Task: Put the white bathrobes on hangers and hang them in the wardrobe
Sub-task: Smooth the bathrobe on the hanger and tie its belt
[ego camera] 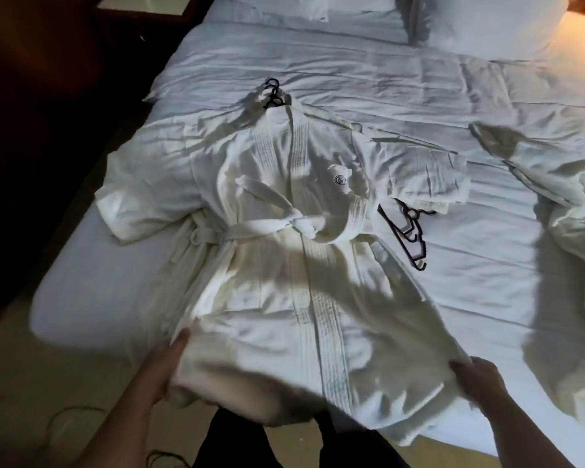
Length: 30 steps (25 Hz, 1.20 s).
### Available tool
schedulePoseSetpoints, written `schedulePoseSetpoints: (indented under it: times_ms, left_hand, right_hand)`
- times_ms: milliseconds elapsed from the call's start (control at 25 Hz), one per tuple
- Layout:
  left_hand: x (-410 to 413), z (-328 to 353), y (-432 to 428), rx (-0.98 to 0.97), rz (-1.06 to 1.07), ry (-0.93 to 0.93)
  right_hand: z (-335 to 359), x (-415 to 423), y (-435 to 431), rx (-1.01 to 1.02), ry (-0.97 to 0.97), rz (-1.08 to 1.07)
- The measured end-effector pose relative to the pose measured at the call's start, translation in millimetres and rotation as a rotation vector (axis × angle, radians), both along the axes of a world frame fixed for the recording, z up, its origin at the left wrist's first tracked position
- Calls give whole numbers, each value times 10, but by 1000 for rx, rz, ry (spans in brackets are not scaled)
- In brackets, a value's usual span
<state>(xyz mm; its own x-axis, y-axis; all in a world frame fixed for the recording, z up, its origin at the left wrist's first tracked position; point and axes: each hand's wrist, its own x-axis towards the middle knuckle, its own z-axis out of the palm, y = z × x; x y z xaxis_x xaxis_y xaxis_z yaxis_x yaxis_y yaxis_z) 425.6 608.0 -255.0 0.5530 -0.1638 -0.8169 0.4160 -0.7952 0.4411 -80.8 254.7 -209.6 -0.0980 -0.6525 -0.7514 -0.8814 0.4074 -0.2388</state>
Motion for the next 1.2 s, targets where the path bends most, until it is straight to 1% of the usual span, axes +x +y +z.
schedulePoseSetpoints:
  times_ms: [40,120,160,200,240,280,320,360,400,440,480,600,640,680,720,760,840,880,920,960,1000,1040,1080,1120,1160,1200]
  left_hand:
    - [83,-59,78,130,-157,-112]
    - [118,-141,99,385,-494,-255]
    - [51,-165,73,492,-624,-328]
    - [-101,-113,-26,532,-654,-370]
    - [-256,-129,-139,469,-637,-396]
    - [-448,-116,-296,362,-632,-409]
    - [-675,-88,-474,197,-673,-413]
    - [-934,-69,-657,50,-735,-412]
    - [-1171,-117,-822,-56,-797,-416]
    - [-1367,-122,-1017,-86,-850,-424]
    - [-1511,-151,-1211,-77,-870,-436]
    - [-1673,-238,-1626,105,-928,-476]
    - [-1681,-267,-1725,137,-965,-490]
    - [-1687,-262,-1793,150,-1007,-489]
    - [-1723,-252,-1835,141,-1067,-460]
    - [-1784,-213,-1859,130,-1129,-389]
    - [-1885,-104,-1891,102,-1236,-210]
    - [-1891,-58,-1909,89,-1247,-147]
    - [-1859,-17,-1953,78,-1229,-149]
    - [-1792,-1,-2032,40,-1181,-215]
    - [-1710,23,-2123,-31,-1117,-364]
    - [-1619,29,-2257,-144,-1047,-552]
    - [-1535,56,-2444,-253,-977,-734]
    - [-1451,57,-2657,-346,-935,-884]
    - [-1361,59,-2915,-382,-913,-994]
    - [-1267,36,-3187,-365,-914,-1046]
  right_hand:
    - [-83,-99,-25,-33,134,83]
    - [-238,-129,24,96,288,279]
    - [-191,7,125,151,357,296]
    - [-118,225,234,124,425,294]
    - [-79,455,330,19,434,325]
    - [-47,713,428,-113,360,400]
    - [-73,953,544,-178,230,475]
    - [-122,1198,690,-168,91,556]
    - [-214,1408,844,-102,4,615]
    - [-352,1569,958,-51,-19,660]
    - [-463,1709,1041,-62,5,704]
    - [-685,1933,1092,-138,136,841]
    - [-714,1947,1079,-142,142,875]
    - [-725,1929,1075,-123,105,904]
    - [-706,1884,1063,-80,45,936]
    - [-700,1790,1044,21,-20,976]
    - [-670,1550,955,315,-158,1026]
    - [-634,1422,873,411,-245,979]
    - [-590,1310,746,430,-315,873]
    - [-517,1246,588,427,-345,723]
    - [-431,1236,406,419,-388,532]
    - [-371,1248,200,384,-431,326]
    - [-388,1248,-33,299,-463,113]
    - [-398,1274,-279,156,-467,-68]
    - [-470,1300,-548,1,-455,-209]
    - [-526,1354,-811,-151,-421,-276]
